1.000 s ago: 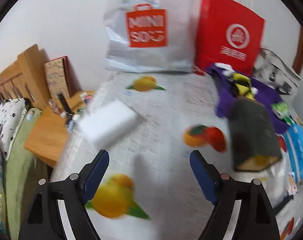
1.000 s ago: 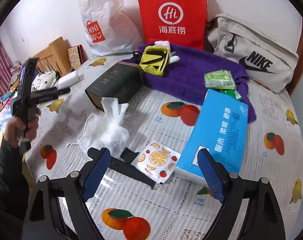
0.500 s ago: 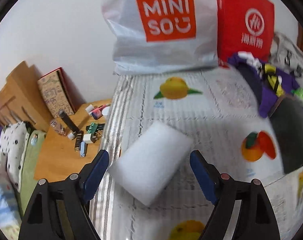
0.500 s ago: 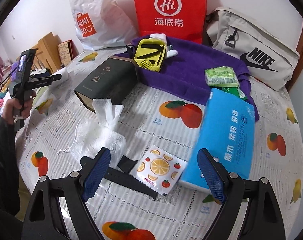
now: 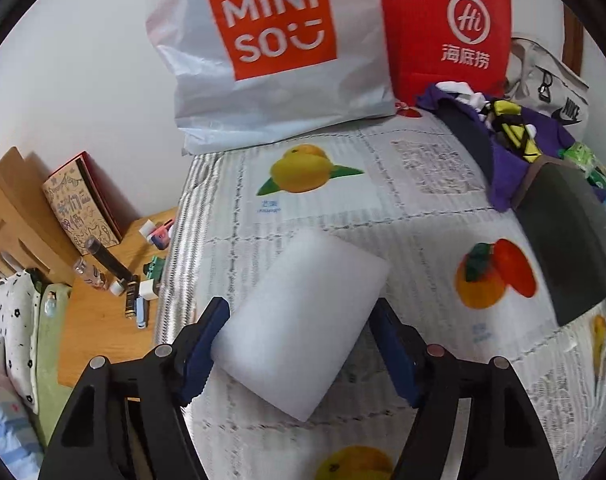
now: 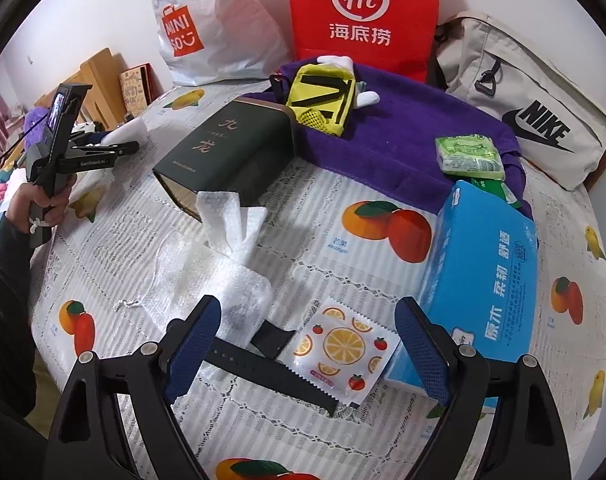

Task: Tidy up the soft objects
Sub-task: 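Lift the white sponge with the left tool and hold it above the bed, then grasp the white tissue from the plastic pack with the right tool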

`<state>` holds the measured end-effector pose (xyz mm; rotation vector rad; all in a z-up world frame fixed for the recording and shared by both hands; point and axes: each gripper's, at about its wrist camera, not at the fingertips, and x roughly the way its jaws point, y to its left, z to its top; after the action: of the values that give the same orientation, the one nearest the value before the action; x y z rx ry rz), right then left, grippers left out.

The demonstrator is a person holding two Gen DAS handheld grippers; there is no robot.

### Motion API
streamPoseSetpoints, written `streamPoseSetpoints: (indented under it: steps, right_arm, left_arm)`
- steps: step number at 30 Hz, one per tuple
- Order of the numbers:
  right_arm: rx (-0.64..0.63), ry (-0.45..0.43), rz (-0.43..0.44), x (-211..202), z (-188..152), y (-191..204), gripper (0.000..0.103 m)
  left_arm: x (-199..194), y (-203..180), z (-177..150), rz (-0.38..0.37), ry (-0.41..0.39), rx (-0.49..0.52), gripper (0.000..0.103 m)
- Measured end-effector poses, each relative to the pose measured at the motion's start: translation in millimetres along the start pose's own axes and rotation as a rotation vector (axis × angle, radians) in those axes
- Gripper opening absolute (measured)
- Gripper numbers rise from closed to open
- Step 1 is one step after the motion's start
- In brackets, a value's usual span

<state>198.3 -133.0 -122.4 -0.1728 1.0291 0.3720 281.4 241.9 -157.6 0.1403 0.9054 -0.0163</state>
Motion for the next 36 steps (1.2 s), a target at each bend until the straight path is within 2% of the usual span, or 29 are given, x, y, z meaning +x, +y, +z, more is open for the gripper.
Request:
streamPoseSetpoints:
  steps: [11,22,31,36]
  right_arm:
    - [-0.004,-0.058,0.034,-27.8,-25.4,-0.5,0.088]
    - [-0.022,-0.117,0.076,-49.5,-55.2,6.5,0.088]
    - [-0.088,-0.129,0.124,-31.1,-65.8,31.1,0.088]
    - [-0.084,-0.135,0.143,-10.2,-47.7,40.2,0.087]
  left_arm:
    - [-40.1,-52.7,-19.3,-0.015,-0.002,0.024,0.071]
    - [-87.7,-104.8,-63.4,-0.071,0.013,-0.049,0.071]
    - [-95.6,-133.3,-90.5,-0.082,0.051,-0.079,0.071]
    - [-93.0,-131.0,-93.6,-0.09,0.058,-0.098,0.071]
